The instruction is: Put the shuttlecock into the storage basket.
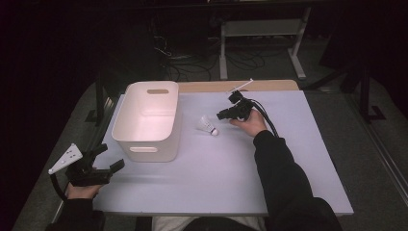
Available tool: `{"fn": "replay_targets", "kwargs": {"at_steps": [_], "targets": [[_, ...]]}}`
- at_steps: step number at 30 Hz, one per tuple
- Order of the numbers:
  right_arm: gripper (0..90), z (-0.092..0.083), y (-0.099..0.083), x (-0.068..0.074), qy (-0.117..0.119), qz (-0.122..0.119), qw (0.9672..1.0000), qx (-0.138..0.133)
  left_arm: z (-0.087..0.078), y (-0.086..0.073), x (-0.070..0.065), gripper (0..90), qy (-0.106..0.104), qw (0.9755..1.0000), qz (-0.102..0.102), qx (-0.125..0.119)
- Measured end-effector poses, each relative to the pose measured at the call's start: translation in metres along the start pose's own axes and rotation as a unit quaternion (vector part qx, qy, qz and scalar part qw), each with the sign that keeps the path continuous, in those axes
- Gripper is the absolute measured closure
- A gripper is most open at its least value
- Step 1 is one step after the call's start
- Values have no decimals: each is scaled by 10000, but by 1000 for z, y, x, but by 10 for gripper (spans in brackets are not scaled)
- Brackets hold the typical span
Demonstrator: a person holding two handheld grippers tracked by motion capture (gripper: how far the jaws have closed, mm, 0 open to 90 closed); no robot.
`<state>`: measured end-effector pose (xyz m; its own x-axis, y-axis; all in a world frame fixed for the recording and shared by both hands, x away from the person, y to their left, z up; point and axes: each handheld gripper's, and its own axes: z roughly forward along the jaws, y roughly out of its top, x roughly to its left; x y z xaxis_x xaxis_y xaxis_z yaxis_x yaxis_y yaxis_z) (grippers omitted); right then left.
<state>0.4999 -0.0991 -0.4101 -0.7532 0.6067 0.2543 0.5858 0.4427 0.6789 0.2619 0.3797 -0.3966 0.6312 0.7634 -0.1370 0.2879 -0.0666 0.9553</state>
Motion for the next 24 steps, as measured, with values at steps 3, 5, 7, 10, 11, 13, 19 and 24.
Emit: {"fn": "replay_targets", "kwargs": {"at_steps": [3, 5, 7, 10, 11, 13, 19, 24], "targets": [[639, -2, 1, 1, -27, 3, 10000, 16, 0, 0, 0, 0, -3, 10000, 0, 2], [600, -5, 1, 3, -71, -29, 10000, 9, 0, 0, 0, 0, -1, 10000, 1, 6], [587, -7, 2, 4, -75, -22, 10000, -14, 0, 0, 0, 0, -2, 10000, 0, 1], [535, -13, 5, 8, -87, -81, 9999, -61, 0, 0, 0, 0, 2, 10000, 5, 11], [529, -15, 5, 9, -85, -100, 9999, -63, 0, 0, 0, 0, 4, 10000, 4, 15], [500, -17, 6, 11, -91, -140, 9998, -67, 0, 0, 0, 0, 3, 10000, 2, 6], [399, -23, 9, 17, -147, -182, 9997, -78, 0, 0, 0, 0, 2, 10000, 7, 15], [154, -28, 13, 22, -81, -224, 9997, -24, 0, 0, 0, 0, 4, 10000, 3, 10]]}}
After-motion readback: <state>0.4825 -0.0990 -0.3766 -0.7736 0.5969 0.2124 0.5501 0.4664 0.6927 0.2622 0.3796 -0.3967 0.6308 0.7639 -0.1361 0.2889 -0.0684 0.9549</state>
